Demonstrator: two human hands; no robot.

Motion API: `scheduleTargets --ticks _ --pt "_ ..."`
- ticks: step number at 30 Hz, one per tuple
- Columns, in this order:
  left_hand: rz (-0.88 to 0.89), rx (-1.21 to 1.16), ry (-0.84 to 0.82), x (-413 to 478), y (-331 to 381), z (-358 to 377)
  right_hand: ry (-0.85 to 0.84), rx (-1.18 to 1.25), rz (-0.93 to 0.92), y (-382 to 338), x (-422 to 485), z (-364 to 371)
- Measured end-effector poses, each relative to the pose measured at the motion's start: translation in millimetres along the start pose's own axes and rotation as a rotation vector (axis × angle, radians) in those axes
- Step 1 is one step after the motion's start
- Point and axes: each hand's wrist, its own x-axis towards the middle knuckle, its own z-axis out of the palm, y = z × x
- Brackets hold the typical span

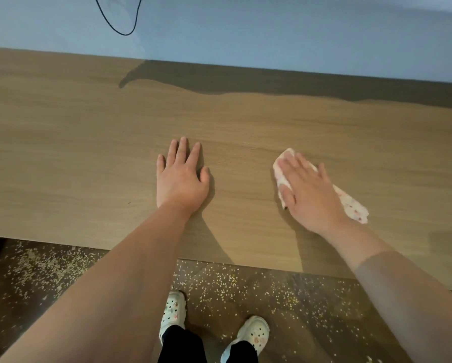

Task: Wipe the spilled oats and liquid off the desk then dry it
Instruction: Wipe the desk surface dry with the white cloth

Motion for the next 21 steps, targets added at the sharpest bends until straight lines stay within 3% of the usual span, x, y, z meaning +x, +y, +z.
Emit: scheduleTargets --ticks 2,3,6,8,14,16,19,21 --pt "-0.001 -0.007 0.006 0.2 0.0 0.5 0.094 0.08 0.271 -18.4 14.1 -3.7" --pt "-0.003 -0.011 0.007 0.0 0.2 0.5 0.117 0.094 0.27 -35.6 14.1 -1.0" --pt "-0.01 -0.018 0.01 -0.8 0.8 0.2 0.051 0.041 -0.099 -81.6 -6.6 8.8" --pt "-0.008 -0.019 0.015 -0.8 0.1 0.2 0.024 0.042 -0.193 -68.6 5.5 0.8" --pt "-0.005 -0.01 0.022 -1.1 -0.5 0.3 0.115 0.144 0.25 -17.6 91.5 -19.9" --pt "-0.002 -0.01 0.019 -1.0 -0.1 0.5 0.158 0.122 0.091 -38.8 81.9 -15.8" --pt "-0.008 -0.017 0.019 0.0 0.0 0.7 0.094 0.1 -0.339 -61.5 51.9 -7.8" --pt "-0.012 -0.014 0.018 -0.3 -0.2 0.7 0.044 0.307 -0.381 -61.7 50.4 -18.3"
